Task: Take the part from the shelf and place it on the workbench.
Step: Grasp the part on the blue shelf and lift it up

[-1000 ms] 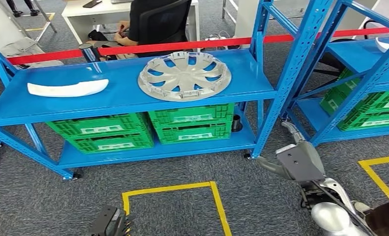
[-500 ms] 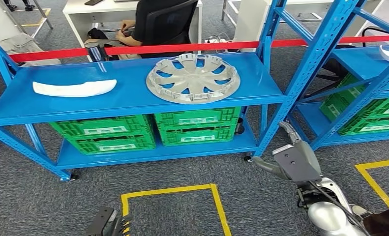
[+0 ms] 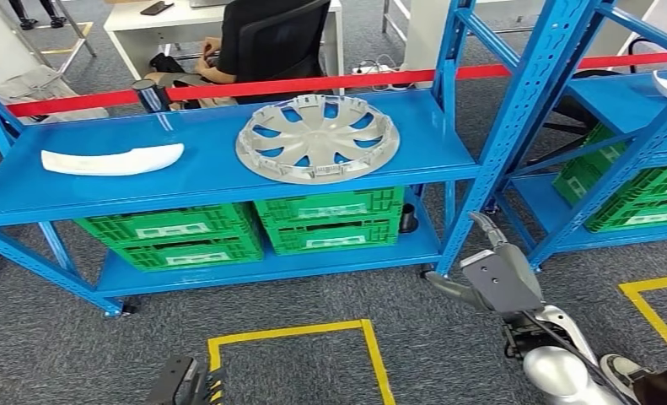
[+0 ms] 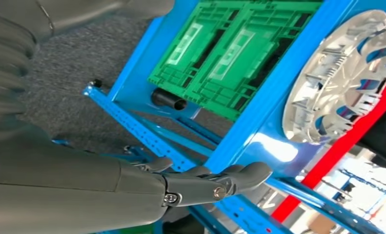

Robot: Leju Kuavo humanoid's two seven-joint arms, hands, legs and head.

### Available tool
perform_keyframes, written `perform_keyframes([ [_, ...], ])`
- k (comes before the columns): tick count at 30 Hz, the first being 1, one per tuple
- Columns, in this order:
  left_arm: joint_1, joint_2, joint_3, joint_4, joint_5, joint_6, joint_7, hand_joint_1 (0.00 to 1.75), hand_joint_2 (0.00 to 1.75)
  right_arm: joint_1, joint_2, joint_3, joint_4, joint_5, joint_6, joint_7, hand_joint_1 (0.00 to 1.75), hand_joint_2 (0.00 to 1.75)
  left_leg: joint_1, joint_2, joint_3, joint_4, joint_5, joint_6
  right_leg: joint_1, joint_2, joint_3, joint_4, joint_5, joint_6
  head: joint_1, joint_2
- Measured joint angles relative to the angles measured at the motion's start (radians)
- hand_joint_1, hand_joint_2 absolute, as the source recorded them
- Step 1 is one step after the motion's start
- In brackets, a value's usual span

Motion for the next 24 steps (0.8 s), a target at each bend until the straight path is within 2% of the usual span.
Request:
perform_keyframes([
  [1, 0.001, 0.0, 0.002, 0.001, 0.001, 0.003, -0.001, 0.0, 0.0, -0.004, 0.001, 0.004, 0.006, -0.002, 0.001, -0.002, 0.0, 1.75, 0.0, 0.0, -0.022, 0.032, 0.0, -0.001, 0.0, 0.0, 0.002, 0.0, -0.002, -0.001, 0.0, 0.0],
  [2, 0.002, 0.0, 0.004, 0.001, 0.002, 0.007, -0.001, 0.0, 0.0, -0.01, 0.003, 0.008, 0.012, -0.003, 0.001, -0.005, 0.0, 1.75, 0.0, 0.0, -0.026, 0.027, 0.02, 0.001, 0.0, 0.001, 0.006, 0.0, -0.005, 0.0, 0.0, 0.0],
  [3, 0.002, 0.001, 0.006, 0.001, 0.003, 0.011, -0.002, 0.0, 0.0, -0.017, 0.005, 0.013, 0.017, -0.004, 0.001, -0.008, 0.0, 1.75, 0.0, 0.0, -0.01, -0.017, 0.056, 0.004, 0.0, 0.003, 0.011, 0.0, -0.007, 0.001, 0.0, 0.0],
  [4, 0.001, 0.003, 0.008, 0.001, 0.005, 0.013, -0.004, 0.0, 0.0, -0.025, 0.008, 0.018, 0.022, -0.004, 0.001, -0.011, 0.0, 1.75, 0.0, 0.0, 0.018, -0.086, 0.099, 0.009, 0.0, 0.004, 0.016, 0.0, -0.01, 0.003, 0.0, 0.0],
  [6, -0.001, 0.007, 0.011, 0.001, 0.008, 0.017, -0.009, 0.0, 0.0, -0.041, 0.013, 0.026, 0.029, -0.007, 0.001, -0.015, 0.0, 1.75, -0.004, 0.0, 0.072, -0.207, 0.146, 0.018, 0.003, 0.005, 0.022, 0.0, -0.017, 0.011, 0.0, 0.0],
  [7, -0.001, 0.008, 0.012, 0.001, 0.01, 0.018, -0.013, 0.0, 0.0, -0.046, 0.016, 0.029, 0.033, -0.009, 0.001, -0.016, 0.0, 1.75, -0.007, 0.0, 0.084, -0.236, 0.151, 0.022, 0.003, 0.006, 0.023, -0.001, -0.018, 0.016, 0.0, 0.0],
  [11, 0.002, 0.013, 0.013, 0.001, 0.01, 0.021, -0.022, 0.0, 0.0, -0.05, 0.021, 0.038, 0.042, -0.02, -0.002, -0.021, 0.0, 1.75, -0.005, -0.002, 0.096, -0.259, 0.151, 0.044, 0.003, 0.003, 0.025, 0.003, -0.027, 0.039, 0.001, 0.0],
  [13, 0.002, 0.015, 0.014, 0.001, 0.008, 0.021, -0.026, 0.0, 0.0, -0.049, 0.021, 0.041, 0.044, -0.025, -0.005, -0.026, 0.0, 1.75, -0.002, -0.001, 0.104, -0.267, 0.153, 0.055, 0.003, 0.002, -0.014, 0.084, -0.07, 0.045, 0.001, 0.0],
  [15, 0.003, 0.016, 0.014, 0.001, 0.005, 0.019, -0.029, 0.0, 0.0, -0.044, 0.021, 0.044, 0.046, -0.027, -0.008, -0.029, 0.0, 1.75, -0.002, 0.001, 0.106, -0.267, 0.149, 0.061, 0.004, 0.002, -0.088, 0.214, -0.123, 0.049, 0.002, 0.0],
  [16, 0.005, 0.016, 0.014, 0.001, 0.004, 0.018, -0.03, 0.0, 0.0, -0.041, 0.021, 0.045, 0.048, -0.028, -0.009, -0.03, 0.0, 1.75, -0.003, 0.001, 0.107, -0.267, 0.147, 0.061, 0.004, 0.002, -0.115, 0.256, -0.129, 0.051, 0.002, 0.0],
  [17, 0.005, 0.016, 0.014, 0.001, 0.003, 0.017, -0.03, 0.0, 0.0, -0.039, 0.021, 0.047, 0.049, -0.029, -0.01, -0.031, 0.0, 1.75, -0.002, 0.001, 0.11, -0.266, 0.144, 0.06, 0.003, 0.002, -0.126, 0.263, -0.116, 0.052, 0.002, 0.0],
  [18, 0.006, 0.016, 0.014, 0.001, 0.002, 0.017, -0.031, 0.0, 0.0, -0.038, 0.022, 0.048, 0.049, -0.029, -0.011, -0.031, 0.0, 1.75, -0.001, 0.0, 0.114, -0.265, 0.14, 0.058, 0.001, 0.001, -0.115, 0.23, -0.084, 0.053, 0.002, 0.0],
  [19, 0.006, 0.016, 0.014, 0.001, 0.001, 0.017, -0.031, 0.0, 0.0, -0.038, 0.022, 0.049, 0.049, -0.03, -0.011, -0.031, 0.0, 1.75, 0.0, 0.0, 0.118, -0.262, 0.135, 0.054, -0.001, 0.001, -0.088, 0.166, -0.041, 0.054, 0.002, 0.0],
  [21, 0.005, 0.018, 0.014, 0.001, 0.001, 0.016, -0.032, 0.0, 0.0, -0.038, 0.022, 0.05, 0.05, -0.03, -0.013, -0.03, 0.0, 1.75, -0.003, -0.002, 0.123, -0.252, 0.122, 0.043, -0.002, 0.0, -0.035, 0.048, 0.008, 0.05, 0.002, 0.0],
  [22, 0.005, 0.018, 0.014, 0.001, 0.0, 0.016, -0.032, 0.0, 0.0, -0.035, 0.022, 0.05, 0.049, -0.03, -0.014, -0.03, 0.0, 1.75, -0.005, -0.003, 0.123, -0.249, 0.117, 0.038, -0.002, 0.0, -0.022, 0.019, 0.014, 0.044, 0.002, 0.0],
  [24, 0.005, 0.019, 0.014, 0.001, 0.0, 0.016, -0.033, 0.0, 0.0, -0.029, 0.023, 0.05, 0.049, -0.03, -0.015, -0.028, 0.0, 1.75, -0.006, -0.003, 0.124, -0.249, 0.113, 0.027, 0.001, 0.003, -0.02, 0.011, 0.008, 0.028, 0.001, 0.0],
])
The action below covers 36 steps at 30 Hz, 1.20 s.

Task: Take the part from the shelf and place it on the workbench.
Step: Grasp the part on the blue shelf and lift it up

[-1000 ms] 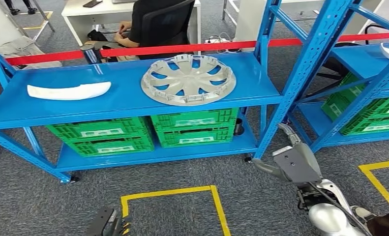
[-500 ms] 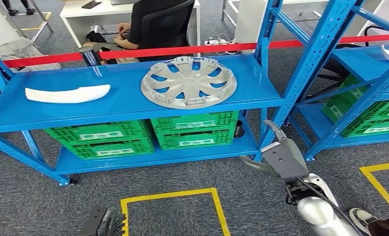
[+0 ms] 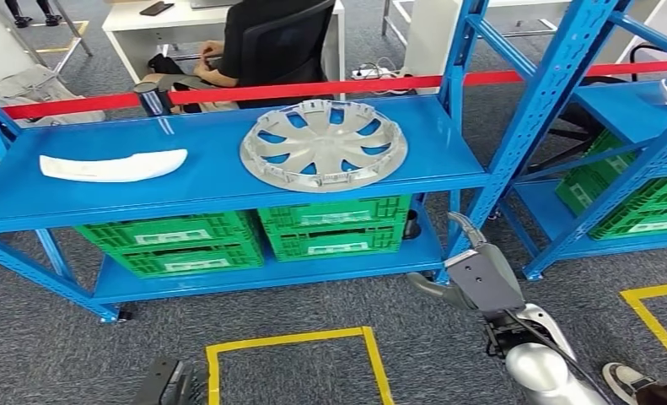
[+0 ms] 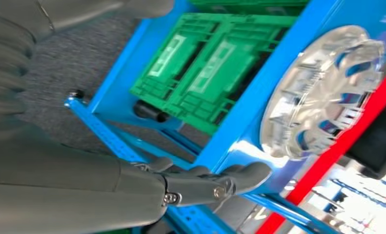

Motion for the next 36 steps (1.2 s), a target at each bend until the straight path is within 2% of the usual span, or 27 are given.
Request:
perform_keyframes([
  [2, 0.0, 0.0, 0.0, -0.001, 0.0, -0.001, 0.0, 0.0, 0.0, 0.005, 0.0, 0.0, -0.005, 0.002, -0.001, 0.005, 0.0, 1.75, 0.002, 0.001, 0.0, 0.009, -0.01, -0.011, -0.001, 0.0, 0.005, -0.002, -0.002, -0.013, -0.001, 0.0],
  [3, -0.001, 0.0, 0.0, -0.002, 0.0, -0.002, 0.0, 0.0, 0.0, 0.006, 0.0, 0.0, -0.009, 0.003, 0.0, 0.009, 0.0, 1.75, 0.004, 0.002, -0.01, 0.034, -0.026, -0.017, -0.003, 0.0, 0.008, -0.003, -0.003, -0.018, -0.002, 0.0],
  [4, -0.001, 0.0, 0.0, -0.003, 0.0, -0.003, 0.0, 0.0, 0.0, 0.007, 0.0, 0.0, -0.013, 0.005, 0.0, 0.012, 0.0, 1.75, 0.005, 0.002, -0.032, 0.082, -0.051, -0.022, -0.004, -0.001, 0.011, -0.004, -0.005, -0.023, -0.003, 0.0],
  [6, 0.001, -0.001, 0.0, -0.003, 0.0, -0.005, 0.001, 0.0, 0.0, 0.01, 0.001, -0.001, -0.017, 0.006, 0.002, 0.015, 0.0, 1.75, 0.008, 0.003, -0.103, 0.218, -0.106, -0.028, -0.003, -0.002, 0.016, -0.004, -0.01, -0.029, -0.004, 0.0],
  [7, 0.002, -0.001, 0.0, -0.003, 0.0, -0.006, 0.001, 0.0, 0.0, 0.012, 0.001, -0.001, -0.017, 0.007, 0.003, 0.015, 0.0, 1.75, 0.008, 0.003, -0.134, 0.27, -0.118, -0.029, -0.002, -0.001, 0.018, -0.004, -0.012, -0.03, -0.004, 0.0],
  [8, 0.003, -0.001, 0.0, -0.003, -0.001, -0.006, 0.002, 0.0, 0.0, 0.015, 0.001, -0.001, -0.017, 0.007, 0.003, 0.015, 0.0, 1.75, 0.008, 0.003, -0.149, 0.288, -0.11, -0.029, -0.001, -0.001, 0.022, -0.004, -0.015, -0.03, -0.004, 0.0],
  [9, 0.004, -0.001, 0.0, -0.003, -0.001, -0.007, 0.002, 0.0, 0.0, 0.017, 0.002, -0.001, -0.017, 0.008, 0.003, 0.016, 0.0, 1.75, 0.008, 0.003, -0.145, 0.266, -0.083, -0.027, -0.001, 0.0, 0.026, -0.004, -0.018, -0.03, -0.004, 0.0],
  [11, 0.003, -0.001, 0.0, -0.003, -0.001, -0.009, 0.002, 0.0, 0.0, 0.02, 0.002, -0.001, -0.021, 0.009, 0.005, 0.016, 0.0, 1.75, 0.007, 0.003, -0.092, 0.138, -0.006, -0.018, -0.001, 0.001, 0.038, -0.004, -0.025, -0.025, -0.004, 0.0],
  [12, 0.003, 0.0, 0.0, -0.003, -0.001, -0.009, 0.002, 0.0, 0.0, 0.02, 0.002, -0.001, -0.023, 0.009, 0.005, 0.016, 0.0, 1.75, 0.005, 0.003, -0.064, 0.075, 0.019, -0.013, 0.0, 0.001, 0.042, -0.004, -0.029, -0.021, -0.004, 0.0],
  [13, 0.003, 0.0, 0.0, -0.003, -0.001, -0.01, 0.002, 0.0, 0.0, 0.021, 0.002, -0.001, -0.026, 0.009, 0.005, 0.017, 0.0, 1.75, 0.002, 0.003, -0.046, 0.031, 0.032, -0.008, 0.001, 0.001, 0.044, -0.005, -0.032, -0.016, -0.004, 0.0],
  [15, 0.004, -0.001, 0.0, -0.003, -0.001, -0.01, 0.002, 0.0, 0.0, 0.023, 0.002, 0.0, -0.029, 0.01, 0.005, 0.019, 0.0, 1.75, -0.003, 0.002, -0.037, 0.008, 0.029, 0.0, 0.002, 0.002, 0.045, -0.009, -0.033, -0.004, -0.003, 0.0],
  [17, 0.006, -0.001, 0.0, -0.003, -0.001, -0.011, 0.002, 0.0, 0.0, 0.024, 0.003, 0.0, -0.035, 0.011, 0.005, 0.022, 0.0, 1.75, 0.001, 0.002, -0.03, -0.002, 0.034, 0.012, 0.001, 0.001, 0.048, -0.01, -0.035, 0.007, -0.003, 0.0],
  [18, 0.006, -0.001, 0.0, -0.003, 0.0, -0.011, 0.002, 0.0, 0.0, 0.023, 0.003, -0.001, -0.039, 0.012, 0.005, 0.023, 0.0, 1.75, 0.004, 0.003, -0.025, -0.008, 0.036, 0.019, 0.002, 0.0, 0.04, 0.009, -0.047, 0.011, -0.003, 0.0],
  [19, 0.006, 0.0, 0.0, -0.003, 0.0, -0.011, 0.002, 0.0, 0.0, 0.023, 0.003, -0.001, -0.04, 0.012, 0.005, 0.024, 0.0, 1.75, 0.006, 0.003, -0.02, -0.014, 0.037, 0.024, 0.003, -0.001, 0.022, 0.047, -0.067, 0.014, -0.002, 0.0],
  [21, 0.006, -0.001, 0.0, -0.003, -0.001, -0.011, 0.002, 0.0, 0.0, 0.025, 0.003, -0.002, -0.041, 0.012, 0.005, 0.027, 0.0, 1.75, 0.005, 0.005, -0.017, -0.015, 0.035, 0.032, 0.004, -0.002, -0.046, 0.171, -0.123, 0.016, -0.001, 0.0],
  [22, 0.007, -0.002, 0.0, -0.003, -0.001, -0.011, 0.002, 0.0, 0.0, 0.026, 0.003, -0.002, -0.041, 0.013, 0.005, 0.028, 0.0, 1.75, 0.005, 0.005, -0.016, -0.015, 0.033, 0.033, 0.004, -0.002, -0.079, 0.226, -0.139, 0.017, -0.001, 0.0],
  [23, 0.007, -0.002, 0.0, -0.003, -0.001, -0.011, 0.002, 0.0, 0.0, 0.027, 0.003, -0.002, -0.041, 0.014, 0.005, 0.029, 0.0, 1.75, 0.004, 0.005, -0.015, -0.014, 0.03, 0.033, 0.004, -0.002, -0.099, 0.253, -0.137, 0.018, -0.001, 0.0],
  [24, 0.008, -0.003, 0.0, -0.003, -0.001, -0.011, 0.002, 0.0, 0.0, 0.027, 0.003, -0.002, -0.041, 0.015, 0.005, 0.029, 0.0, 1.75, 0.005, 0.005, -0.012, -0.013, 0.027, 0.032, 0.003, -0.002, -0.1, 0.241, -0.114, 0.018, -0.001, 0.0],
  [26, 0.008, -0.004, 0.0, -0.004, -0.001, -0.011, 0.003, 0.0, 0.0, 0.027, 0.003, -0.003, -0.042, 0.017, 0.005, 0.029, 0.0, 1.75, 0.006, 0.003, -0.004, -0.008, 0.017, 0.026, 0.002, -0.003, -0.054, 0.124, -0.037, 0.018, -0.001, 0.0],
  [27, 0.007, -0.004, 0.0, -0.004, -0.001, -0.011, 0.003, 0.0, 0.0, 0.026, 0.003, -0.004, -0.043, 0.019, 0.005, 0.029, 0.0, 1.75, 0.005, 0.003, -0.001, -0.002, 0.01, 0.02, 0.002, -0.004, -0.026, 0.063, -0.01, 0.017, -0.001, 0.0],
  [28, 0.007, -0.004, 0.0, -0.004, -0.001, -0.011, 0.003, 0.0, 0.0, 0.026, 0.003, -0.004, -0.044, 0.021, 0.005, 0.03, 0.0, 1.75, 0.003, 0.002, 0.0, 0.002, 0.005, 0.015, 0.002, -0.003, -0.008, 0.022, 0.003, 0.013, -0.001, 0.0],
  [29, 0.006, -0.004, 0.0, -0.004, -0.001, -0.011, 0.003, 0.0, 0.0, 0.026, 0.003, -0.004, -0.047, 0.026, 0.005, 0.03, 0.0, 1.75, 0.001, 0.002, 0.0, 0.004, 0.001, 0.01, 0.003, -0.002, 0.001, 0.003, 0.003, 0.008, -0.001, 0.0],
  [32, 0.005, -0.004, 0.0, -0.005, -0.006, -0.011, 0.003, 0.0, 0.0, 0.024, -0.001, -0.011, -0.062, 0.046, 0.003, 0.031, 0.0, 1.75, 0.001, 0.002, 0.003, 0.005, -0.006, -0.006, 0.004, 0.0, 0.003, 0.0, -0.002, -0.012, -0.002, 0.0],
  [33, 0.004, -0.004, 0.0, -0.006, -0.007, -0.011, 0.003, 0.0, 0.0, 0.023, -0.003, -0.016, -0.068, 0.051, 0.001, 0.031, 0.0, 1.75, 0.003, 0.002, -0.004, 0.021, -0.017, -0.011, 0.002, 0.0, 0.005, -0.001, -0.003, -0.017, -0.002, 0.0],
  [34, 0.003, -0.005, 0.0, -0.007, -0.008, -0.011, 0.003, 0.0, 0.0, 0.021, -0.004, -0.02, -0.074, 0.054, 0.0, 0.032, 0.0, 1.75, 0.004, 0.003, -0.02, 0.057, -0.036, -0.017, 0.0, -0.001, 0.008, -0.003, -0.003, -0.022, -0.003, 0.0],
  [36, 0.002, -0.005, 0.0, -0.009, -0.009, -0.013, 0.003, 0.0, 0.0, 0.018, -0.009, -0.028, -0.083, 0.064, -0.001, 0.036, 0.0, 1.75, 0.007, 0.003, -0.083, 0.18, -0.092, -0.025, 0.0, -0.002, 0.011, -0.003, -0.007, -0.028, -0.005, 0.0],
])
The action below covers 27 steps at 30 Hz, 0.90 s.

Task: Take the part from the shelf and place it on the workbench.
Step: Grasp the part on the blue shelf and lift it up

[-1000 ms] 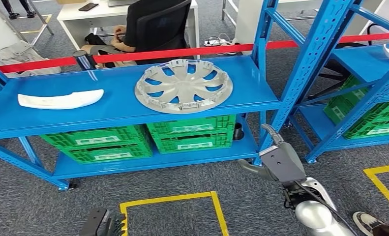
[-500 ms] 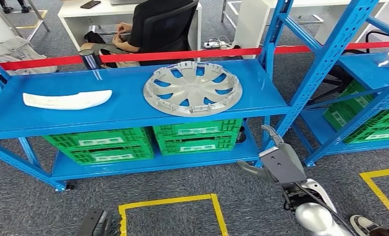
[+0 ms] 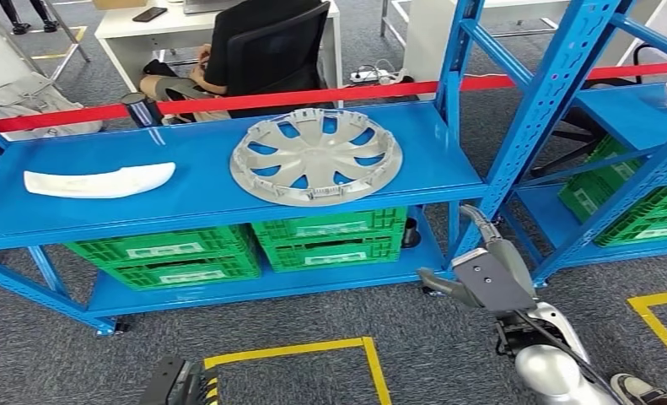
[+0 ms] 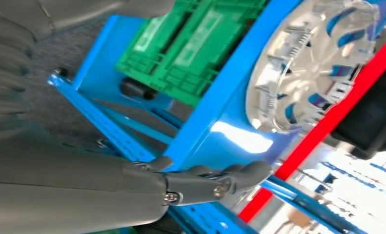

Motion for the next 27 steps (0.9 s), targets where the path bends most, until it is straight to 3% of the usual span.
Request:
perform_keyframes([
  [2, 0.0, -0.001, 0.0, 0.0, -0.004, -0.004, 0.001, 0.0, 0.0, -0.001, -0.006, -0.009, -0.006, 0.018, -0.003, 0.012, 0.0, 1.75, 0.001, 0.0, -0.059, 0.1, -0.025, -0.002, 0.001, 0.0, 0.003, 0.0, -0.003, -0.002, 0.0, 0.0],
  [3, 0.0, -0.001, -0.001, 0.0, -0.006, -0.007, 0.002, 0.0, 0.0, -0.001, -0.01, -0.015, -0.01, 0.029, -0.003, 0.021, 0.0, 1.75, 0.001, 0.0, -0.066, 0.102, -0.008, -0.001, 0.001, 0.001, 0.006, 0.0, -0.005, -0.002, 0.0, 0.0],
  [4, -0.001, -0.001, -0.001, -0.001, -0.009, -0.009, 0.004, 0.0, 0.0, -0.003, -0.014, -0.023, -0.015, 0.042, -0.002, 0.03, 0.0, 1.75, 0.001, 0.0, -0.054, 0.066, 0.025, 0.003, 0.001, 0.002, 0.011, 0.0, -0.008, -0.001, 0.0, 0.0],
  [6, -0.003, 0.0, -0.001, -0.001, -0.014, -0.013, 0.006, 0.0, 0.0, -0.009, -0.02, -0.04, -0.026, 0.065, 0.006, 0.046, 0.0, 1.75, -0.002, 0.0, 0.002, -0.065, 0.1, 0.015, 0.003, 0.003, 0.022, 0.0, -0.015, 0.004, 0.0, 0.0],
  [7, -0.005, -0.001, -0.001, -0.002, -0.016, -0.015, 0.006, 0.0, 0.0, -0.013, -0.024, -0.048, -0.031, 0.075, 0.01, 0.051, 0.0, 1.75, -0.004, 0.0, 0.027, -0.119, 0.118, 0.02, 0.004, 0.004, 0.025, 0.0, -0.018, 0.008, 0.0, 0.0],
  [9, -0.008, -0.001, -0.001, -0.003, -0.019, -0.018, 0.008, 0.0, 0.0, -0.019, -0.03, -0.061, -0.036, 0.087, 0.016, 0.058, 0.0, 1.75, -0.009, 0.0, 0.047, -0.164, 0.121, 0.027, 0.005, 0.004, 0.027, -0.002, -0.02, 0.02, 0.0, 0.0],
  [12, -0.009, -0.005, -0.001, -0.005, -0.021, -0.02, 0.011, 0.0, 0.0, -0.019, -0.044, -0.079, -0.046, 0.097, 0.022, 0.066, 0.0, 1.75, -0.006, -0.001, 0.056, -0.181, 0.123, 0.041, 0.004, 0.003, 0.029, 0.001, -0.027, 0.039, 0.001, 0.0],
  [14, -0.011, -0.006, -0.001, -0.006, -0.023, -0.02, 0.012, 0.0, 0.0, -0.02, -0.056, -0.09, -0.053, 0.105, 0.026, 0.07, 0.0, 1.75, -0.003, 0.0, 0.065, -0.191, 0.126, 0.053, 0.004, 0.002, -0.002, 0.069, -0.064, 0.047, 0.002, 0.0],
  [16, -0.013, -0.009, -0.001, -0.006, -0.023, -0.02, 0.012, 0.0, 0.0, -0.018, -0.064, -0.096, -0.053, 0.113, 0.034, 0.076, 0.0, 1.75, -0.004, 0.002, 0.067, -0.192, 0.124, 0.06, 0.005, 0.001, -0.07, 0.19, -0.115, 0.052, 0.002, 0.0],
  [17, -0.013, -0.011, -0.001, -0.006, -0.023, -0.02, 0.012, 0.0, 0.0, -0.017, -0.066, -0.097, -0.053, 0.116, 0.038, 0.081, 0.0, 1.75, -0.004, 0.002, 0.068, -0.192, 0.122, 0.06, 0.005, 0.001, -0.099, 0.236, -0.125, 0.054, 0.003, 0.0],
  [18, -0.013, -0.012, -0.001, -0.006, -0.023, -0.02, 0.012, 0.0, 0.0, -0.016, -0.067, -0.099, -0.053, 0.119, 0.04, 0.086, 0.0, 1.75, -0.004, 0.003, 0.07, -0.192, 0.119, 0.06, 0.004, 0.001, -0.112, 0.249, -0.116, 0.056, 0.003, 0.0],
  [19, -0.014, -0.013, -0.001, -0.006, -0.023, -0.02, 0.013, 0.0, 0.0, -0.018, -0.068, -0.1, -0.053, 0.122, 0.042, 0.092, 0.0, 1.75, -0.003, 0.002, 0.073, -0.191, 0.116, 0.059, 0.003, 0.001, -0.107, 0.226, -0.089, 0.057, 0.003, 0.0],
  [21, -0.015, -0.014, -0.001, -0.007, -0.023, -0.02, 0.014, 0.0, 0.0, -0.024, -0.071, -0.102, -0.054, 0.125, 0.044, 0.099, 0.0, 1.75, -0.002, 0.001, 0.081, -0.186, 0.106, 0.051, 0.0, -0.001, -0.057, 0.108, -0.017, 0.059, 0.003, 0.0],
  [22, -0.016, -0.014, -0.001, -0.007, -0.022, -0.02, 0.016, 0.0, 0.0, -0.028, -0.072, -0.102, -0.054, 0.125, 0.046, 0.102, 0.0, 1.75, -0.004, 0.0, 0.083, -0.181, 0.1, 0.045, 0.0, -0.001, -0.033, 0.054, 0.005, 0.055, 0.002, 0.0],
  [24, -0.02, -0.013, -0.001, -0.008, -0.022, -0.02, 0.019, 0.0, 0.0, -0.034, -0.072, -0.102, -0.054, 0.125, 0.051, 0.104, 0.0, 1.75, -0.008, -0.001, 0.083, -0.175, 0.092, 0.035, 0.001, 0.001, -0.013, 0.007, 0.011, 0.041, 0.002, 0.0],
  [27, -0.023, -0.012, -0.001, -0.009, -0.02, -0.02, 0.023, 0.0, 0.0, -0.043, -0.072, -0.102, -0.054, 0.125, 0.057, 0.102, 0.0, 1.75, -0.007, -0.001, 0.084, -0.171, 0.083, 0.019, 0.0, 0.003, -0.01, 0.004, 0.007, 0.018, 0.001, 0.0],
])
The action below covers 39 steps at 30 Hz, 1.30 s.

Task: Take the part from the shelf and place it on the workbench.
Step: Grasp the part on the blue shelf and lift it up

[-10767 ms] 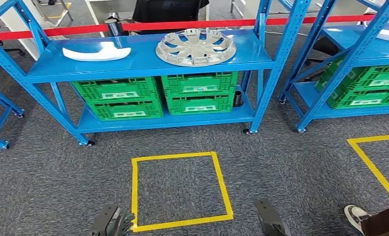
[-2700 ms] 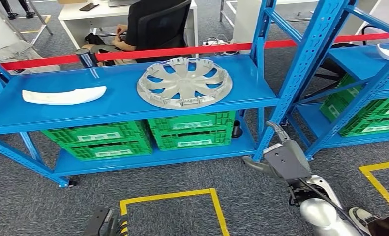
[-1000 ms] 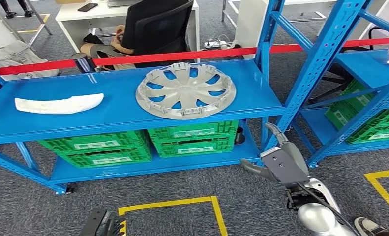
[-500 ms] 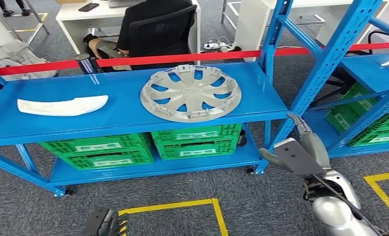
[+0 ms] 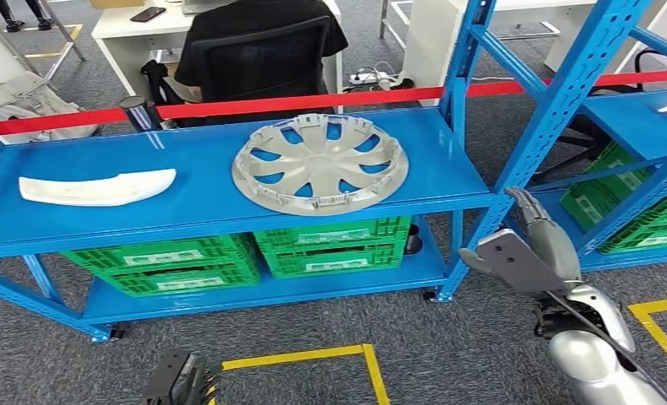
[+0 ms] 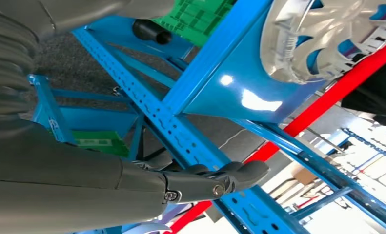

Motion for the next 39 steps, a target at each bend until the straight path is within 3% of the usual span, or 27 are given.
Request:
perform_keyframes([
  [2, -0.002, 0.001, 0.0, -0.001, 0.001, 0.0, 0.001, 0.0, 0.0, -0.007, 0.0, 0.0, 0.0, -0.001, 0.001, -0.001, 0.0, 1.75, 0.003, 0.001, -0.029, 0.067, -0.037, -0.012, -0.004, -0.001, 0.006, -0.002, -0.003, -0.01, -0.002, 0.0],
  [4, -0.001, 0.001, 0.0, -0.001, 0.002, 0.0, 0.001, 0.0, 0.0, -0.011, 0.0, 0.0, 0.001, -0.002, 0.001, -0.001, 0.0, 1.75, 0.005, 0.001, -0.099, 0.198, -0.092, -0.02, -0.003, -0.003, 0.009, -0.002, -0.007, -0.016, -0.003, 0.0],
  [5, 0.0, 0.001, 0.0, -0.001, 0.002, 0.0, 0.001, 0.0, 0.0, -0.012, 0.0, 0.0, 0.002, -0.002, 0.001, -0.001, 0.0, 1.75, 0.006, 0.001, -0.132, 0.254, -0.107, -0.021, -0.002, -0.003, 0.011, -0.002, -0.009, -0.018, -0.003, 0.0],
  [6, 0.001, 0.001, 0.0, -0.001, 0.002, 0.0, 0.001, 0.0, 0.0, -0.012, 0.0, 0.0, 0.002, -0.002, 0.001, -0.002, 0.0, 1.75, 0.006, 0.001, -0.152, 0.28, -0.103, -0.02, -0.002, -0.002, 0.013, -0.002, -0.011, -0.018, -0.003, 0.0],
  [7, 0.001, 0.001, 0.0, -0.001, 0.002, 0.0, 0.001, 0.0, 0.0, -0.012, 0.0, 0.0, 0.003, -0.003, 0.0, -0.004, 0.0, 1.75, 0.006, 0.001, -0.153, 0.266, -0.078, -0.017, -0.001, -0.002, 0.017, -0.002, -0.014, -0.018, -0.003, 0.0],
  [9, 0.001, 0.001, 0.0, -0.001, 0.004, 0.002, 0.001, 0.0, 0.0, -0.015, 0.0, 0.0, 0.004, -0.003, 0.0, -0.012, 0.0, 1.75, 0.004, 0.001, -0.105, 0.143, 0.004, -0.006, 0.0, 0.0, 0.029, -0.002, -0.02, -0.016, -0.003, 0.0],
  [11, -0.001, 0.002, 0.0, -0.001, 0.008, 0.005, 0.001, 0.0, 0.0, -0.022, 0.0, 0.0, 0.006, -0.004, 0.0, -0.02, 0.0, 1.75, -0.002, 0.001, -0.054, 0.028, 0.046, 0.006, 0.002, 0.0, 0.036, -0.003, -0.027, -0.008, -0.003, 0.0],
  [13, -0.001, 0.003, 0.0, -0.001, 0.01, 0.008, 0.001, 0.0, 0.0, -0.029, 0.0, 0.0, 0.011, -0.005, 0.001, -0.025, 0.0, 1.75, -0.007, 0.001, -0.042, 0.0, 0.043, 0.012, 0.003, 0.0, 0.038, -0.007, -0.029, 0.004, -0.002, 0.0],
  [16, 0.0, 0.002, 0.0, -0.002, 0.011, 0.011, 0.001, 0.0, 0.0, -0.039, 0.0, 0.001, 0.018, -0.006, 0.0, -0.032, 0.0, 1.75, -0.002, 0.0, -0.028, -0.019, 0.05, 0.028, 0.003, -0.001, 0.038, 0.004, -0.041, 0.021, -0.002, 0.0],
  [18, -0.001, 0.002, 0.0, -0.002, 0.011, 0.012, 0.001, 0.0, 0.0, -0.045, 0.0, 0.002, 0.024, -0.007, 0.0, -0.035, 0.0, 1.75, 0.002, 0.002, -0.019, -0.029, 0.053, 0.038, 0.003, -0.001, -0.006, 0.094, -0.087, 0.027, -0.001, 0.0],
  [20, 0.0, 0.0, 0.0, -0.001, 0.011, 0.012, 0.001, 0.0, 0.0, -0.045, 0.0, 0.003, 0.032, -0.008, 0.001, -0.035, 0.0, 1.75, 0.002, 0.002, -0.018, -0.03, 0.05, 0.043, 0.003, -0.002, -0.08, 0.222, -0.134, 0.032, 0.0, 0.0],
  [21, 0.001, -0.001, 0.0, -0.001, 0.011, 0.012, 0.001, 0.0, 0.0, -0.044, 0.0, 0.003, 0.035, -0.008, 0.001, -0.036, 0.0, 1.75, 0.002, 0.002, -0.017, -0.029, 0.048, 0.044, 0.003, -0.002, -0.104, 0.253, -0.133, 0.034, 0.0, 0.0],
  [22, 0.001, -0.002, 0.0, -0.001, 0.011, 0.012, 0.001, 0.0, 0.0, -0.044, 0.0, 0.004, 0.038, -0.008, 0.001, -0.036, 0.0, 1.75, 0.002, 0.002, -0.014, -0.028, 0.045, 0.043, 0.002, -0.002, -0.111, 0.251, -0.114, 0.036, 0.0, 0.0],
  [23, 0.002, -0.002, 0.0, -0.001, 0.011, 0.012, 0.001, 0.0, 0.0, -0.044, 0.0, 0.004, 0.041, -0.008, 0.001, -0.036, 0.0, 1.75, 0.003, 0.001, -0.011, -0.027, 0.041, 0.04, 0.001, -0.002, -0.097, 0.209, -0.079, 0.037, 0.0, 0.0],
  [24, 0.002, -0.002, 0.0, -0.001, 0.011, 0.012, 0.001, 0.0, 0.0, -0.045, 0.0, 0.004, 0.042, -0.008, 0.001, -0.037, 0.0, 1.75, 0.004, 0.0, -0.007, -0.024, 0.036, 0.036, -0.001, -0.003, -0.069, 0.143, -0.037, 0.038, 0.0, 0.0],
  [26, 0.001, -0.002, 0.0, -0.001, 0.012, 0.012, 0.001, 0.0, 0.0, -0.047, 0.0, 0.005, 0.046, -0.009, 0.001, -0.037, 0.0, 1.75, 0.001, -0.001, -0.004, -0.014, 0.024, 0.025, -0.003, -0.004, -0.018, 0.03, 0.008, 0.033, 0.0, 0.0],
  [27, 0.001, -0.002, 0.0, -0.001, 0.012, 0.013, 0.001, 0.0, 0.0, -0.047, 0.0, 0.005, 0.047, -0.009, 0.001, -0.037, 0.0, 1.75, -0.001, -0.002, -0.004, -0.011, 0.018, 0.019, -0.003, -0.003, -0.007, 0.005, 0.012, 0.026, 0.0, 0.0],
  [31, 0.0, -0.001, 0.0, -0.001, 0.012, 0.014, 0.001, 0.0, 0.0, -0.047, 0.001, 0.006, 0.048, -0.009, 0.0, -0.037, 0.0, 1.75, 0.001, -0.001, -0.006, 0.002, 0.002, -0.002, -0.002, -0.001, -0.002, -0.003, 0.005, -0.003, -0.002, 0.0],
  [33, 0.0, -0.001, 0.0, -0.001, 0.013, 0.014, 0.001, 0.0, 0.0, -0.048, 0.002, 0.008, 0.048, -0.009, 0.0, -0.037, 0.0, 1.75, 0.004, 0.0, -0.042, 0.082, -0.04, -0.013, -0.005, -0.003, 0.002, -0.004, 0.002, -0.012, -0.004, 0.0],
  [35, 0.002, -0.001, 0.0, -0.001, 0.013, 0.014, 0.001, 0.0, 0.0, -0.047, 0.003, 0.011, 0.05, -0.009, 0.0, -0.037, 0.0, 1.75, 0.007, 0.0, -0.114, 0.213, -0.094, -0.02, -0.004, -0.003, 0.005, -0.004, -0.002, -0.017, -0.005, 0.0],
  [36, 0.003, -0.002, 0.0, 0.0, 0.013, 0.014, 0.001, 0.0, 0.0, -0.047, 0.004, 0.013, 0.051, -0.009, 0.0, -0.037, 0.0, 1.75, 0.007, 0.0, -0.143, 0.261, -0.105, -0.021, -0.004, -0.003, 0.006, -0.004, -0.003, -0.018, -0.005, 0.0],
  [37, 0.004, -0.002, 0.0, 0.0, 0.013, 0.014, 0.001, 0.0, 0.0, -0.046, 0.004, 0.015, 0.053, -0.009, 0.0, -0.038, 0.0, 1.75, 0.008, 0.0, -0.156, 0.272, -0.094, -0.02, -0.003, -0.003, 0.008, -0.004, -0.005, -0.018, -0.005, 0.0],
  [38, 0.005, -0.002, 0.0, 0.0, 0.013, 0.014, 0.001, 0.0, 0.0, -0.046, 0.005, 0.016, 0.054, -0.009, 0.0, -0.038, 0.0, 1.75, 0.008, 0.0, -0.149, 0.246, -0.065, -0.017, -0.003, -0.002, 0.012, -0.004, -0.007, -0.017, -0.005, 0.0],
  [39, 0.005, -0.002, 0.0, 0.0, 0.013, 0.014, 0.001, 0.0, 0.0, -0.046, 0.005, 0.018, 0.054, -0.009, 0.0, -0.038, 0.0, 1.75, 0.007, 0.0, -0.125, 0.186, -0.024, -0.013, -0.003, -0.001, 0.017, -0.004, -0.01, -0.016, -0.005, 0.0],
])
